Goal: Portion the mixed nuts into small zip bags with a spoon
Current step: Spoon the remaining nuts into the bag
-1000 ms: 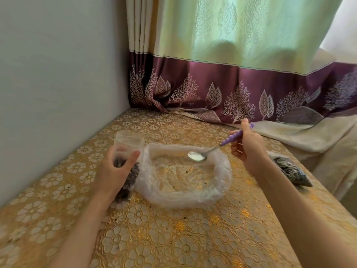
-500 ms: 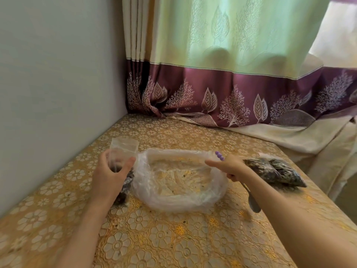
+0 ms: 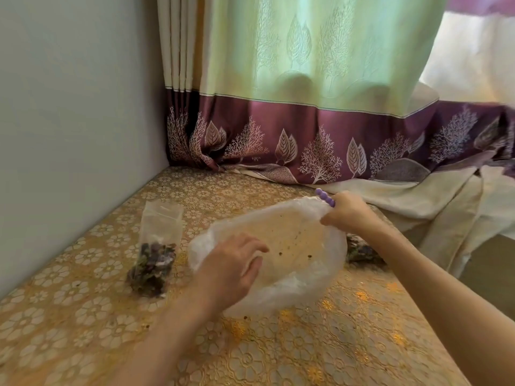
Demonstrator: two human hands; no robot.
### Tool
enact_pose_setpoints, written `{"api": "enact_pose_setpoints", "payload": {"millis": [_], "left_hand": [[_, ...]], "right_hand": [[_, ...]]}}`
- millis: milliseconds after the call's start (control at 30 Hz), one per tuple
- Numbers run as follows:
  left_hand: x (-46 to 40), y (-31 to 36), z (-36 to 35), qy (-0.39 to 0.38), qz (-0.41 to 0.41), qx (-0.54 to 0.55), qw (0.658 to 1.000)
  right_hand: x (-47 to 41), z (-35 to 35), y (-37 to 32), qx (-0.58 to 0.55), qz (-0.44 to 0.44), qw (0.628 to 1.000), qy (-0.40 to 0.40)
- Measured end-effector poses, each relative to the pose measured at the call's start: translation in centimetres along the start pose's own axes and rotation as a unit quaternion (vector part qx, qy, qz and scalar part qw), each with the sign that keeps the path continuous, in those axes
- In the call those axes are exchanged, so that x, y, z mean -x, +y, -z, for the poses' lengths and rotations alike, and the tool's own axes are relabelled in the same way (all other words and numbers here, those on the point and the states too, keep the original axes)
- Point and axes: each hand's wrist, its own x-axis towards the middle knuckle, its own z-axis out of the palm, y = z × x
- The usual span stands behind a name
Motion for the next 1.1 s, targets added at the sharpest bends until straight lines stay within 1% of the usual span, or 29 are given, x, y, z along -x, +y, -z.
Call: {"api": "enact_pose_setpoints", "payload": {"millis": [67, 167, 233, 333, 400, 467, 567, 633, 667, 733, 767, 833, 867, 933, 967, 1033, 1100], "left_hand": [[-1.0, 0.4, -1.9, -0.097, 0.033, 0.000, 0.995], [-2.0, 0.9, -4.3, -0.229, 0.066, -0.044, 0.970], [-2.1, 1.1, -5.6, -0.274, 0.068, -0.072, 0.956], [-2.0, 0.9, -6.4, -0.287, 0.061, -0.099, 0.951], [-2.0, 0.6, -6.5, -0.284, 0.056, -0.091, 0.953], [-2.1, 0.6, -6.3, -0.260, 0.051, -0.062, 0.962], [-2.1, 0.5, -5.9, -0.224, 0.048, -0.026, 0.973], [-2.0, 0.5, -5.9, -0.234, 0.037, -0.041, 0.971], [-1.9, 0.5, -6.0, -0.244, 0.035, -0.049, 0.968], [-2.0, 0.6, -6.1, -0.251, 0.053, -0.040, 0.966], [-2.0, 0.7, -6.0, -0.245, 0.060, -0.030, 0.967], [-2.0, 1.0, -5.9, -0.222, 0.057, -0.021, 0.973], [-2.0, 1.1, -5.8, -0.205, 0.058, -0.015, 0.977], [-2.0, 1.1, -5.6, -0.184, 0.069, -0.013, 0.980], [-2.0, 1.1, -5.5, -0.199, 0.068, -0.027, 0.977], [-2.2, 1.1, -5.5, -0.257, 0.056, -0.063, 0.963], [-2.4, 1.0, -5.7, -0.272, 0.070, -0.062, 0.958]], "right_hand": [[0.4, 0.8, -0.2, 0.014, 0.010, 1.000, -0.023], [0.7, 1.5, -0.6, 0.022, 0.027, 0.998, -0.045], [1.0, 1.6, -0.7, 0.022, 0.042, 0.998, -0.048], [1.5, 0.7, -0.4, 0.012, 0.066, 0.997, -0.023], [1.6, 0.1, -0.1, -0.001, 0.075, 0.997, -0.005], [1.7, -0.3, 0.2, -0.004, 0.078, 0.997, 0.002], [2.0, -0.4, 0.3, -0.029, 0.087, 0.995, 0.041], [2.3, -0.3, 0.0, -0.048, 0.113, 0.992, 0.021], [2.4, -0.2, -0.1, -0.060, 0.124, 0.990, 0.028], [2.5, 0.2, -0.3, -0.091, 0.126, 0.986, 0.067], [2.6, 0.3, -0.3, -0.099, 0.127, 0.985, 0.067], [2.7, 0.0, -0.2, -0.093, 0.127, 0.987, 0.033], [2.8, -0.2, -0.1, -0.096, 0.122, 0.987, 0.036], [2.8, -0.1, 0.2, -0.125, 0.109, 0.983, 0.083], [2.8, 0.1, 0.4, -0.131, 0.101, 0.982, 0.089], [2.9, 0.2, 0.7, -0.112, 0.090, 0.986, 0.089], [2.9, 0.1, 1.1, -0.111, 0.081, 0.984, 0.110]]}}
